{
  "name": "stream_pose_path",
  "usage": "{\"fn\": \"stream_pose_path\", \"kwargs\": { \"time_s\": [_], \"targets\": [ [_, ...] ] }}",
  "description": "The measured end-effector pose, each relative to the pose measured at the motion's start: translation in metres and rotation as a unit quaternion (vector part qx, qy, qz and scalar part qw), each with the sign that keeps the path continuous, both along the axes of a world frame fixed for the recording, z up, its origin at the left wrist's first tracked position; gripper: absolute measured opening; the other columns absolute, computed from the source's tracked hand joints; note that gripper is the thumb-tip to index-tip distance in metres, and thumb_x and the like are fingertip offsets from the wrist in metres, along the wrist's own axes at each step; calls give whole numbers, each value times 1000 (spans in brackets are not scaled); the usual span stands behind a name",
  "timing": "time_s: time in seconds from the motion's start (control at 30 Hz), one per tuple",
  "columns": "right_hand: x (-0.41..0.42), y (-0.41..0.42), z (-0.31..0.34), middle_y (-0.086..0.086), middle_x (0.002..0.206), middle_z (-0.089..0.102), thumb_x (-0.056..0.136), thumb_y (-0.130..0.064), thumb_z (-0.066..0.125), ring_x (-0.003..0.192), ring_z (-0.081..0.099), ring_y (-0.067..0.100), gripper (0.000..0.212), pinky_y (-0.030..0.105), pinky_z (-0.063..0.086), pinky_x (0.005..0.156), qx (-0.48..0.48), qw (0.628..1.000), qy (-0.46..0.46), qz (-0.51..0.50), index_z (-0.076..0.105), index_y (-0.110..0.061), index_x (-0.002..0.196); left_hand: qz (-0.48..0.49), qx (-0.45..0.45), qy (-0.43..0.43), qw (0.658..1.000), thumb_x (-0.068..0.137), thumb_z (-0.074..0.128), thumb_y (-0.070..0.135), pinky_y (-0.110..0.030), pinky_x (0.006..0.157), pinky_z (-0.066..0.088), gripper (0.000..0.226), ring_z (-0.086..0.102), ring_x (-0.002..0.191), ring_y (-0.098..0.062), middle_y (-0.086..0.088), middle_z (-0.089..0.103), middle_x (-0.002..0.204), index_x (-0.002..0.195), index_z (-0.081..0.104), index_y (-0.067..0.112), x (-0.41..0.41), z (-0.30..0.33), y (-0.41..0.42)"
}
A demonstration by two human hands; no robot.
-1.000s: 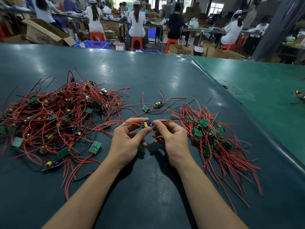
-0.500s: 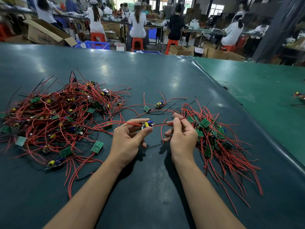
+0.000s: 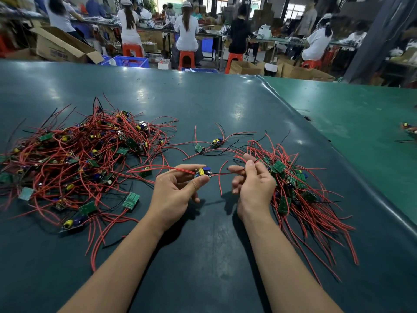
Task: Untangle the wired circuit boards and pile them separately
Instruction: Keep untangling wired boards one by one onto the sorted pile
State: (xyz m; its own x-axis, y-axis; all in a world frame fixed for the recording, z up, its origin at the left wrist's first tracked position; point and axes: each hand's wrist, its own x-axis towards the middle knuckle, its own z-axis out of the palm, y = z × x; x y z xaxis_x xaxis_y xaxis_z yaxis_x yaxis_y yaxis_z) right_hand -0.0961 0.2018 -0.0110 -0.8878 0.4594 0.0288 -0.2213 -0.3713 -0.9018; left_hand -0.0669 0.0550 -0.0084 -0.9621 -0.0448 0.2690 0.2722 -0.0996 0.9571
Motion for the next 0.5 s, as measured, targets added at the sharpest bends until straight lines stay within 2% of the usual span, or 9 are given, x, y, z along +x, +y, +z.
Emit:
{"fn": "stream_pose_path", "kwargs": {
  "time_s": [0.07,0.23,0.4,0.5],
  "targets": [
    [1,2,0,1,68,72,102,-9,46,37,48,8,17,16,35,33,45,999,15,-25,61,-16,103,6,9,-5,1000,79,73,5,-15,45,45,18,51,43,-10,5,74,75,95,70,13,-1,0,-1],
    [1,6,1,3,71,73,102,-9,46,36,51,10,14,17,37,32,36,998,23,-49,57,-16,102,2,4,2,1000,78,73,10,-13,45,43,17,52,43,-8,5,74,74,94,71,12,0,-1,0],
    [0,7,-1,7,66,72,104,-9,38,32,49,11,20,17,34,31,73,996,9,-56,56,-16,100,13,17,13,1000,74,72,20,-14,44,43,20,53,44,-10,4,74,73,92,70,11,0,0,0],
    [2,5,-2,7,61,69,103,-6,38,31,51,12,22,17,36,30,96,995,-13,-16,57,-13,98,50,20,21,998,77,71,24,-16,45,42,26,54,47,-13,3,69,67,96,69,6,-2,-2,-1]
  ]
}}
